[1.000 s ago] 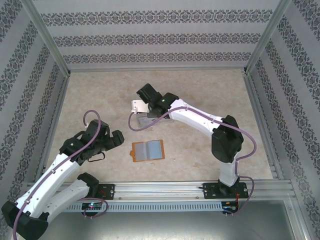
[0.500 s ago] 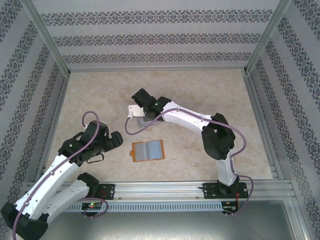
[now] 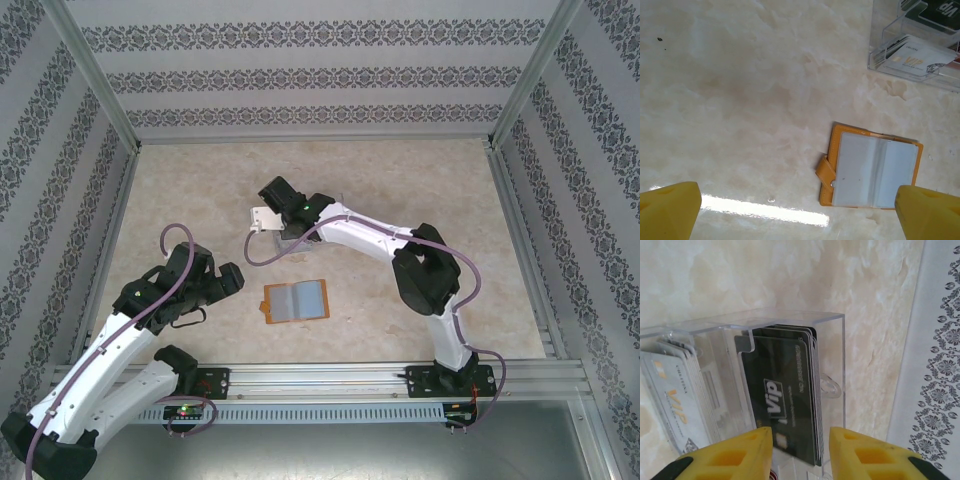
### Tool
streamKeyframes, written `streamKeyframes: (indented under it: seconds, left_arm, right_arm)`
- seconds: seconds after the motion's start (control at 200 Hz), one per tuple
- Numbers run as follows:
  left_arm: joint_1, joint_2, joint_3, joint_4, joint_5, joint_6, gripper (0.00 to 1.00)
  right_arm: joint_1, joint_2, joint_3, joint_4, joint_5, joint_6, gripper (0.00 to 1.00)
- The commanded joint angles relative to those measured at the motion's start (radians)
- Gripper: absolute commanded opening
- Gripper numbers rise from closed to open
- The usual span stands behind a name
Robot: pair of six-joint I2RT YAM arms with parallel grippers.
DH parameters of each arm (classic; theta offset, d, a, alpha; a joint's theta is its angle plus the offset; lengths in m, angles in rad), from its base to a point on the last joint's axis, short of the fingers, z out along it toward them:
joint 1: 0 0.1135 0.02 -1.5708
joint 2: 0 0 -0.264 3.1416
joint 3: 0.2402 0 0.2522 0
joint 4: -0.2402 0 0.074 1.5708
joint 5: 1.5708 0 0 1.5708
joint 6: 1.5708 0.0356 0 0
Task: Take the credit cards out of the card holder
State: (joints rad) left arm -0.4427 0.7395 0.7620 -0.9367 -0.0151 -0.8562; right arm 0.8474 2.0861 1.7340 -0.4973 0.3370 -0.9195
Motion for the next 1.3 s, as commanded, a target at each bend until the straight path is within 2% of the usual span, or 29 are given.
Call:
streamKeyframes:
  seconds: [0.0,0.26,0.485,0.605,0.679,0.774,0.869,0.924,1.109,1.184,1.299]
  left_arm:
    - [0.015,-0.009,0.003,-0.039,0.013,0.003,1.0]
    - [0.025,-0.002,-0.006,-0.022,0.024,0.005,1.0]
    - [0.03,0.01,-0.017,0.004,0.039,0.009,1.0]
    - [0.03,0.023,-0.024,0.031,0.037,0.016,1.0]
    - [0.031,0.031,-0.024,0.051,0.031,0.026,1.0]
    - [0.032,0.049,-0.021,0.081,0.027,0.037,1.0]
    - [0.033,0.081,-0.008,0.104,0.006,0.044,1.0]
    - [0.034,0.102,0.006,0.107,-0.025,0.048,1.0]
    - [0.037,0.159,0.055,0.12,-0.227,0.078,1.0]
    - [0.037,0.163,0.045,0.165,-0.321,0.112,1.0]
    - [0.038,0.158,0.003,0.255,-0.516,0.166,1.0]
  right_arm:
    - [-0.017,0.019,0.034,0.024,0.024,0.04,0.36]
    - [-0.022,0.014,0.044,0.031,0.033,0.07,0.38]
    - [-0.022,-0.045,0.063,0.02,0.061,0.19,0.43]
    - [-0.021,-0.117,0.037,0.019,0.079,0.31,0.53]
    - [-0.021,-0.18,-0.008,0.031,0.1,0.401,0.54]
    - [-0.022,-0.282,-0.105,0.062,0.128,0.517,0.56]
    - [-0.03,-0.408,-0.232,0.096,0.14,0.645,0.63]
    - [-0.037,-0.488,-0.308,0.111,0.142,0.712,0.64]
    - [-0.102,-0.77,-0.598,0.171,0.159,0.894,0.84]
    - [-0.143,-0.879,-0.713,0.206,0.163,0.932,0.98]
    - [-0.217,-1.025,-0.869,0.266,0.159,0.933,0.98]
